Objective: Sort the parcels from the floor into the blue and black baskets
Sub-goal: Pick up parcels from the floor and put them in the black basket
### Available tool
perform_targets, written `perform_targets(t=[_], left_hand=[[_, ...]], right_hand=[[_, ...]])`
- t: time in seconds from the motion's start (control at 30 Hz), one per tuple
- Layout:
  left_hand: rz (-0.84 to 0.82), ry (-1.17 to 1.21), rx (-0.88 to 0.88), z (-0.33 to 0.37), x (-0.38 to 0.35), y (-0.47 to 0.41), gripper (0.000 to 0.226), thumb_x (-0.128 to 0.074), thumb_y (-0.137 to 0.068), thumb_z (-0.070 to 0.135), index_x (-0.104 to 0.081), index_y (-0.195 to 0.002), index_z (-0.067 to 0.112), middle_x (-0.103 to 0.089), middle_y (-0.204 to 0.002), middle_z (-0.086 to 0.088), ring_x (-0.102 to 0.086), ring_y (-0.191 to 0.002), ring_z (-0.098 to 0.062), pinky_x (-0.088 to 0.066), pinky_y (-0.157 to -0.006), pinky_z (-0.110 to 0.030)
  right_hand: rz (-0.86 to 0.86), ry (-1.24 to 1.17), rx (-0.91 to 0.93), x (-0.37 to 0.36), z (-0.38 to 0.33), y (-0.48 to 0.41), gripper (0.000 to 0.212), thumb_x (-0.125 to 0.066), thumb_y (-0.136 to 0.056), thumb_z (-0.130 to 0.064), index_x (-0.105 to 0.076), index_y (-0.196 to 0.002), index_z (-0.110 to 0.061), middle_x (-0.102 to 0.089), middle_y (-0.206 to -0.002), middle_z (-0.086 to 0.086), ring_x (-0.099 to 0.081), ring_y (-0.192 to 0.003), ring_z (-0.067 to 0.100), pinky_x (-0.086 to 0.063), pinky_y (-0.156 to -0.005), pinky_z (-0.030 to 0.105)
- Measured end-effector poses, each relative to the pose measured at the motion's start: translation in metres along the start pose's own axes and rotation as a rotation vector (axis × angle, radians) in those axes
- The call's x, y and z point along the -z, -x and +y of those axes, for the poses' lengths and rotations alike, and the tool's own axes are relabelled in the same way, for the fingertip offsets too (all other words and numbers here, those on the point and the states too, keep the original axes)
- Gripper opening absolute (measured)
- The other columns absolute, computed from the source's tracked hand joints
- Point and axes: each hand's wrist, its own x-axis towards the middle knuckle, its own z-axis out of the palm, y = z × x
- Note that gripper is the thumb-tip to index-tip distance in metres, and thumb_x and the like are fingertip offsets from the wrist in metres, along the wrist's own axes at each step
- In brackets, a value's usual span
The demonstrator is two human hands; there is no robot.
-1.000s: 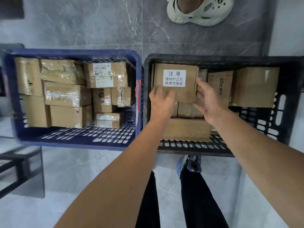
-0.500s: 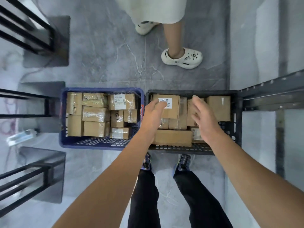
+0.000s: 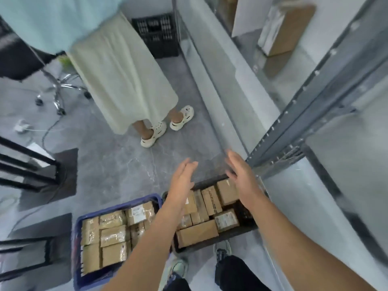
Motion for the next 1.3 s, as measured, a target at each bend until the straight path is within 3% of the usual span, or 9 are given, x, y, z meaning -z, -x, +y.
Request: perform_targets(t=[0.3, 0.43, 0.63, 0.73, 0.8, 0.87, 1.07, 1.2, 1.3], left_hand=[[-0.255, -0.079, -0.154, 0.084, -0.025, 0.044, 0.05, -0.059, -0.102, 0.042, -0.054, -0.149, 0.026, -0.047, -0.156, 0.002, -0.046, -0.141, -0.016, -0.045, -0.112, -0.044], [-0.416, -0.184, -0.214, 0.105, -0.037, 0.075, 0.052, -0.055, -0.104, 0.04, -0.049, -0.153, 0.023, -0.049, -0.155, 0.005, -0.046, -0.141, -0.014, -0.047, -0.095, -0.033], [-0.654, -0.301, -0.248, 0.116, -0.067, 0.123, 0.046, -0.057, -0.104, 0.039, -0.052, -0.147, 0.023, -0.057, -0.137, 0.006, -0.055, -0.125, -0.011, -0.046, -0.101, -0.036], [-0.758, -0.364, -0.261, 0.113, -0.086, 0.151, 0.074, -0.065, -0.081, 0.059, -0.056, -0.145, 0.023, -0.059, -0.145, -0.002, -0.056, -0.13, -0.014, -0.049, -0.103, -0.04], [-0.824, -0.382, -0.263, 0.109, -0.101, 0.171, 0.085, -0.064, -0.073, 0.063, -0.056, -0.147, 0.023, -0.056, -0.148, -0.004, -0.054, -0.133, -0.017, -0.047, -0.11, -0.044], [-0.911, -0.412, -0.269, 0.102, -0.114, 0.197, 0.087, -0.064, -0.073, 0.063, -0.054, -0.149, 0.023, -0.056, -0.147, 0.002, -0.053, -0.134, -0.015, -0.047, -0.108, -0.042], [-1.069, -0.461, -0.228, 0.061, -0.164, 0.269, 0.05, -0.061, -0.101, 0.042, -0.053, -0.147, 0.023, -0.058, -0.135, 0.006, -0.054, -0.131, -0.014, -0.047, -0.113, -0.046], [-1.162, -0.506, -0.216, 0.03, -0.192, 0.332, 0.06, -0.066, -0.085, 0.053, -0.059, -0.139, 0.027, -0.062, -0.131, 0.008, -0.057, -0.127, -0.011, -0.049, -0.111, -0.046], [-1.234, -0.527, -0.21, -0.001, -0.206, 0.385, 0.038, -0.062, -0.1, 0.044, -0.061, -0.134, 0.028, -0.063, -0.133, 0.01, -0.058, -0.126, -0.009, -0.049, -0.109, -0.044]], right_hand=[[0.287, -0.132, 0.206, 0.011, -0.073, 0.088, 0.052, -0.048, -0.109, -0.045, -0.048, -0.155, -0.022, -0.051, -0.156, -0.008, -0.048, -0.143, 0.008, -0.035, -0.123, 0.037], [0.416, -0.179, 0.264, 0.008, -0.09, 0.136, 0.043, -0.048, -0.107, -0.047, -0.059, -0.144, -0.028, -0.062, -0.143, -0.014, -0.055, -0.135, 0.002, -0.044, -0.11, 0.024], [0.628, -0.249, 0.342, 0.016, -0.102, 0.212, 0.036, -0.048, -0.109, -0.044, -0.06, -0.139, -0.03, -0.058, -0.144, -0.016, -0.053, -0.134, 0.004, -0.037, -0.123, 0.039], [0.736, -0.295, 0.372, 0.027, -0.099, 0.254, 0.047, -0.048, -0.109, -0.043, -0.053, -0.151, -0.022, -0.053, -0.152, -0.009, -0.05, -0.141, 0.01, -0.037, -0.124, 0.043], [0.799, -0.317, 0.384, 0.036, -0.093, 0.281, 0.041, -0.048, -0.109, -0.044, -0.056, -0.145, -0.027, -0.057, -0.147, -0.014, -0.05, -0.139, 0.008, -0.037, -0.123, 0.04], [0.858, -0.331, 0.407, 0.045, -0.086, 0.309, 0.03, -0.048, -0.109, -0.046, -0.059, -0.134, -0.034, -0.06, -0.137, -0.023, -0.053, -0.135, 0.003, -0.039, -0.122, 0.038], [1.051, -0.382, 0.466, 0.079, -0.053, 0.399, 0.044, -0.049, -0.108, -0.047, -0.052, -0.148, -0.029, -0.056, -0.146, -0.018, -0.053, -0.137, 0.005, -0.04, -0.122, 0.042], [1.163, -0.416, 0.488, 0.099, -0.026, 0.464, 0.05, -0.05, -0.108, -0.047, -0.049, -0.154, -0.027, -0.054, -0.152, -0.014, -0.052, -0.139, 0.005, -0.041, -0.122, 0.041], [1.243, -0.435, 0.508, 0.108, 0.001, 0.519, 0.051, -0.049, -0.108, -0.049, -0.049, -0.154, -0.027, -0.054, -0.151, -0.015, -0.052, -0.139, 0.005, -0.041, -0.122, 0.042]])
